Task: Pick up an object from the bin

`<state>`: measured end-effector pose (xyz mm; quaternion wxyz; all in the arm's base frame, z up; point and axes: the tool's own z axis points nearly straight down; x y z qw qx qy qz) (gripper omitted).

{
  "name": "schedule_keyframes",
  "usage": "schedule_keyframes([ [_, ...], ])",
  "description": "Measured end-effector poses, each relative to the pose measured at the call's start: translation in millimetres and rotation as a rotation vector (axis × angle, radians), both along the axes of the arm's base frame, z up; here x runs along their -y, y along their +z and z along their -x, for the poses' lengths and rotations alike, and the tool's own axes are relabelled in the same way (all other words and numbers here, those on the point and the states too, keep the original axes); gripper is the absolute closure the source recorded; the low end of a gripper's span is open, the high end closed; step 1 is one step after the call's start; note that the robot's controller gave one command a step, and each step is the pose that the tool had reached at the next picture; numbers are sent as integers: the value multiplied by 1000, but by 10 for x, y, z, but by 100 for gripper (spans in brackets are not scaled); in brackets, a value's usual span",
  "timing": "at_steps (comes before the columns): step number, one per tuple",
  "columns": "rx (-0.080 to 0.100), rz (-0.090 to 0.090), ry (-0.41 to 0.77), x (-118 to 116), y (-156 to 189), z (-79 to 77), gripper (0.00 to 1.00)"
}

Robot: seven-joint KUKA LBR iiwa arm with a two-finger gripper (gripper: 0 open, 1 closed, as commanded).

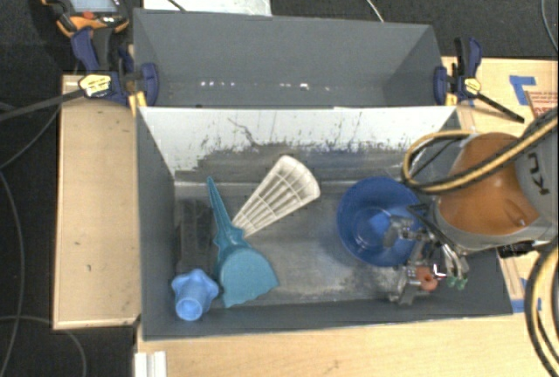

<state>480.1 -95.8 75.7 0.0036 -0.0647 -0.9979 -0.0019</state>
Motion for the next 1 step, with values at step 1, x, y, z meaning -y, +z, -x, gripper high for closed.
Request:
schedule_keyframes([
  [1,21,5,-117,-292,220,-90,0],
])
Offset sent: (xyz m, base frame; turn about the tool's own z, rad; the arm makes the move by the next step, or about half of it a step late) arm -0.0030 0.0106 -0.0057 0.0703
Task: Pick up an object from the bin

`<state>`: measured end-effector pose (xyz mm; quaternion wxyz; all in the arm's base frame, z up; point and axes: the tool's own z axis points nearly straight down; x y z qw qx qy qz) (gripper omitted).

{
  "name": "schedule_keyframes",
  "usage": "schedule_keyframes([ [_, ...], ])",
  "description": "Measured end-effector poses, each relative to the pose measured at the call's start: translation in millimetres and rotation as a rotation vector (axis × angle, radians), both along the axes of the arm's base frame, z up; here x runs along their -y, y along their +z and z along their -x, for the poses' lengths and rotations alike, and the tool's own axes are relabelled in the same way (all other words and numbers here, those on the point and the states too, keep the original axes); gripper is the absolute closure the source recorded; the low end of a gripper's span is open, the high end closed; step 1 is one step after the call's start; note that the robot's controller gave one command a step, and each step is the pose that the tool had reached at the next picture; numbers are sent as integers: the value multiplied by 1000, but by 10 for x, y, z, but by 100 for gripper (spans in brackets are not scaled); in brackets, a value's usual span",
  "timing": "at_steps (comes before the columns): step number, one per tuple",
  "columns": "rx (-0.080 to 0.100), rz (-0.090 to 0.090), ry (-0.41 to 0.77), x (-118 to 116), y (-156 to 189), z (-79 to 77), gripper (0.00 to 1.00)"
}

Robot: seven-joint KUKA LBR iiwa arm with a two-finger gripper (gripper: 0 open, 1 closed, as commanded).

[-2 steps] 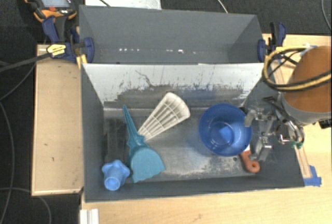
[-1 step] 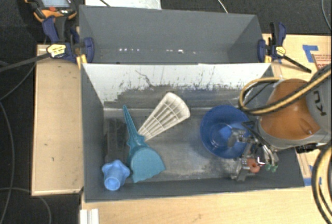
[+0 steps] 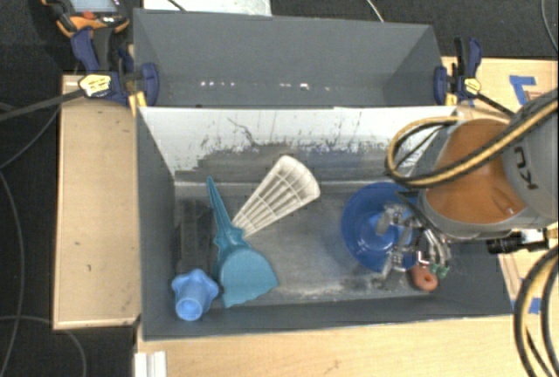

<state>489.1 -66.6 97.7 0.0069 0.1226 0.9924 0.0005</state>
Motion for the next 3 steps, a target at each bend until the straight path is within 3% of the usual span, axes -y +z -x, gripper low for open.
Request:
schedule_keyframes([
  [1,-17,-5,43,195,-277,111,0],
  [2,3,-3,28,216,-202,105,100],
  [3,3,-3,29,216,-202,105,100],
])
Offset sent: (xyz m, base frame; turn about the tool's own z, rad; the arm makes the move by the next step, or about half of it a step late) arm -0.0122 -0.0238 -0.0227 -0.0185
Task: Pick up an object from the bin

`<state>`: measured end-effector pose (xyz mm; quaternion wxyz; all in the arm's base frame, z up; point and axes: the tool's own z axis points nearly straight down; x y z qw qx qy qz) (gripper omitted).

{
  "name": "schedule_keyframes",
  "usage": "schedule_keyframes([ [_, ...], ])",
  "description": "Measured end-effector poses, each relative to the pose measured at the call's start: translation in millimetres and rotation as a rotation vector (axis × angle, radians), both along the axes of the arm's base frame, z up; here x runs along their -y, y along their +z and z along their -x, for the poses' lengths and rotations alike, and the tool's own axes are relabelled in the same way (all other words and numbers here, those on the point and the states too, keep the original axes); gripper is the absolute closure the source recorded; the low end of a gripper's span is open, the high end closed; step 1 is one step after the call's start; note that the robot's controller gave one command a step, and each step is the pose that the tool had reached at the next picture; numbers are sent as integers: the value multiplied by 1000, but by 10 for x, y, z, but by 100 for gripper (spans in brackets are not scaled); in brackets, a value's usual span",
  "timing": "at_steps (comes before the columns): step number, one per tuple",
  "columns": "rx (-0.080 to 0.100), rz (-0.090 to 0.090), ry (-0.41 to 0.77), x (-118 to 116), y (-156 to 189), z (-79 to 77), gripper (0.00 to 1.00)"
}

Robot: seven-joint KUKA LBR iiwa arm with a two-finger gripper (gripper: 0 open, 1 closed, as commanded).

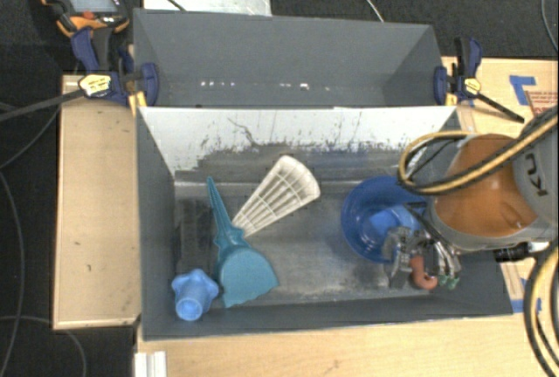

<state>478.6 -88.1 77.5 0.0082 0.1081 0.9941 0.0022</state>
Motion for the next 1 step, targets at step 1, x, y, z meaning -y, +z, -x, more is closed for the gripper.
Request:
schedule_keyframes([
  [1,8,0,147,129,-43,-77,100],
])
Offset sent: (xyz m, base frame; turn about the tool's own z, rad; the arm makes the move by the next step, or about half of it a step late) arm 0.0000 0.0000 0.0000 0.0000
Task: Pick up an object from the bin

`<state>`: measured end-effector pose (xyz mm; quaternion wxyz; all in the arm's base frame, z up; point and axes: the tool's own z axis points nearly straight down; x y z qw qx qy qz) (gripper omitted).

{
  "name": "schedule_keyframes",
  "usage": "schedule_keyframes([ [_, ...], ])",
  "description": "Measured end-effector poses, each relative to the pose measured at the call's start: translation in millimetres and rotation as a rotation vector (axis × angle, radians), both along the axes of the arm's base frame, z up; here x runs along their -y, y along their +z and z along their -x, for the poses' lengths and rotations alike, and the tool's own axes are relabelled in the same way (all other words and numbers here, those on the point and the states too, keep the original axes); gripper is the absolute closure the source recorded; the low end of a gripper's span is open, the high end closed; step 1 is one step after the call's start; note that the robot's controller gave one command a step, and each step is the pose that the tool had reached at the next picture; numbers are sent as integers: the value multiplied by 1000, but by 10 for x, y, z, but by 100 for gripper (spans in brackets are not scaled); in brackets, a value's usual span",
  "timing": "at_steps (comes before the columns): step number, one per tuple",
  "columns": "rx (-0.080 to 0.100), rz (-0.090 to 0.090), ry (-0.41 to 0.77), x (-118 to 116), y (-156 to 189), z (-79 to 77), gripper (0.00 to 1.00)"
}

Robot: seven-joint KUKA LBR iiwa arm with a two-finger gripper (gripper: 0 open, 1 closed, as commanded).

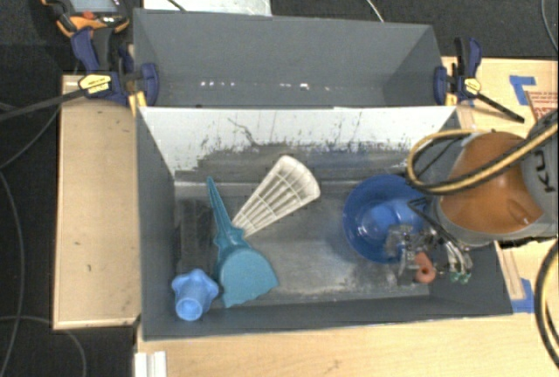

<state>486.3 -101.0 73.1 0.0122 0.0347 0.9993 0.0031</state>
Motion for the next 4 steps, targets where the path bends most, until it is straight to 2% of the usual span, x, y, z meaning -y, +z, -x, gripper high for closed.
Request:
schedule_keyframes([
  [1,0,0,1,0,0,0,100],
  [2,12,-1,-32,-495,3,-377,100],
  [3,12,-1,-31,-495,3,-377,100],
  [4,21,-1,-28,-599,308,-369,100],
])
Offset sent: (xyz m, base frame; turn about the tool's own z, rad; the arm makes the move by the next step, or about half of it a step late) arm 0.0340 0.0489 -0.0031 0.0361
